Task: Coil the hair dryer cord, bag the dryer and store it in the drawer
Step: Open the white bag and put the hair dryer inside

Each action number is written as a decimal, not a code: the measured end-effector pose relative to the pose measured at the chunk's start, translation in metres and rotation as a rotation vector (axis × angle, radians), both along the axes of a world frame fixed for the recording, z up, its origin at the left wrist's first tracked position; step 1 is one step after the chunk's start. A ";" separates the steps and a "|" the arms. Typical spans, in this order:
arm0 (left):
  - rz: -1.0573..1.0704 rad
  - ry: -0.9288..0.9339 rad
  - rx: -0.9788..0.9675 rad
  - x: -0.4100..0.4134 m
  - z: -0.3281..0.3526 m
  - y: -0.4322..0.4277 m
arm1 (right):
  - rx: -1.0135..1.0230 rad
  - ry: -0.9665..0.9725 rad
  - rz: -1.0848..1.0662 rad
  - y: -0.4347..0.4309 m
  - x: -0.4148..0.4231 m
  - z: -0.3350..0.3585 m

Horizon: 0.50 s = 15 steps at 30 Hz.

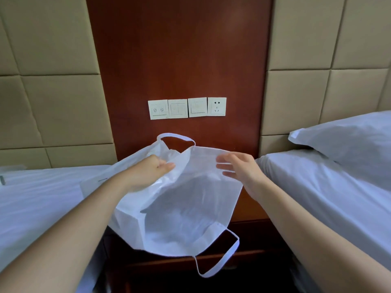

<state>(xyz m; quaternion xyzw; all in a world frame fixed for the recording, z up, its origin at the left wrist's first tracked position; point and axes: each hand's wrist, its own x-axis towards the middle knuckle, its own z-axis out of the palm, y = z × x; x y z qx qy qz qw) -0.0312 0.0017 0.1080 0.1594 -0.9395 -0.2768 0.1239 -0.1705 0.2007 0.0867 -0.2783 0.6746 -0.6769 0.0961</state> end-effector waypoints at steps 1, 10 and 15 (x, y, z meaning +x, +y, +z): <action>0.000 0.027 0.019 -0.001 -0.003 -0.003 | -0.042 0.016 -0.098 0.004 -0.005 -0.003; 0.243 0.218 0.095 -0.001 -0.012 -0.027 | 0.127 -0.222 -0.339 0.003 -0.058 -0.064; 0.348 0.293 0.044 0.008 -0.006 -0.034 | 0.348 -0.273 -0.333 -0.023 -0.058 -0.073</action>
